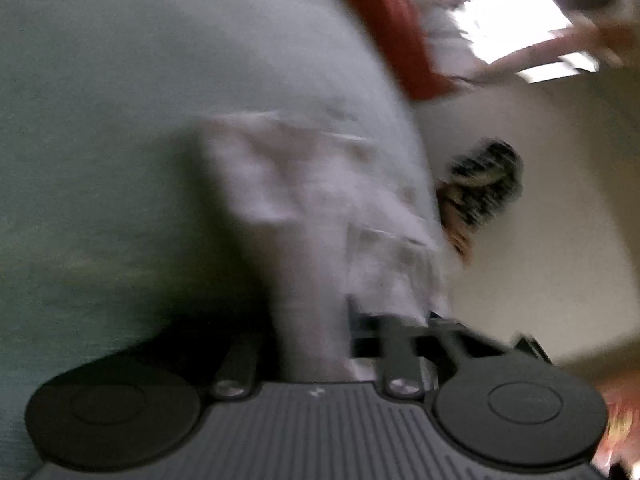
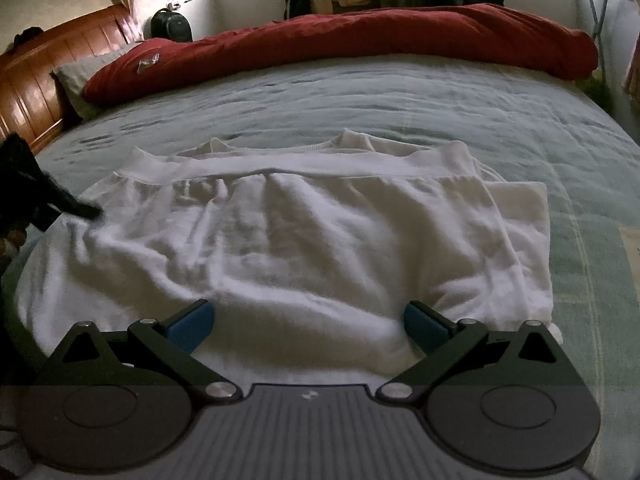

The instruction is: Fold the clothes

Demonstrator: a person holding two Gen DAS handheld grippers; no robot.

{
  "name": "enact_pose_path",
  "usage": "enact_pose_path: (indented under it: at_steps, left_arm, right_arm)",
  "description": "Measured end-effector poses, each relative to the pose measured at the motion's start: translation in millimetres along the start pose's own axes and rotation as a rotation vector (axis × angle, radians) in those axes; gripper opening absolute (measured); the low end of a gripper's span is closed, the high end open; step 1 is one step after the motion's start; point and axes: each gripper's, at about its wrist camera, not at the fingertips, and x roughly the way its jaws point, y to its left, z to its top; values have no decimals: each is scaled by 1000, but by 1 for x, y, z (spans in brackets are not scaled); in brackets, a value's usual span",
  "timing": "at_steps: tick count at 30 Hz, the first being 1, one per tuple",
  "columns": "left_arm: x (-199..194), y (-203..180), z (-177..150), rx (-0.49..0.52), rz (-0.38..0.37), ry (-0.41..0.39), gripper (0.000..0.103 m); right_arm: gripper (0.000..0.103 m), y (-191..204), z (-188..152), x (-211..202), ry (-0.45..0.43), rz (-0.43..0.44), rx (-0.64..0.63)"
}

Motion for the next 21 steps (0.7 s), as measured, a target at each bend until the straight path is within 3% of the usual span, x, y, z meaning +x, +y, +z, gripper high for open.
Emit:
enact_pose_path:
  at_steps: [10,13,18,21]
  left_arm:
    - [5,-9,-2,62,68,-11,17]
    - [1,-7,-6,71,79,-12,17]
    - [0,-11,-10,88,91,-24,17]
    - [1,-14,-12,93,99,-30,17]
  right_arm:
    - [103,5,6,0,10,-19,-18]
    - [103,7,16,-13,-2,-11,40]
    - [103,13,34,-32,-103,111,156]
    - [103,27,43,-15,-87,193,215]
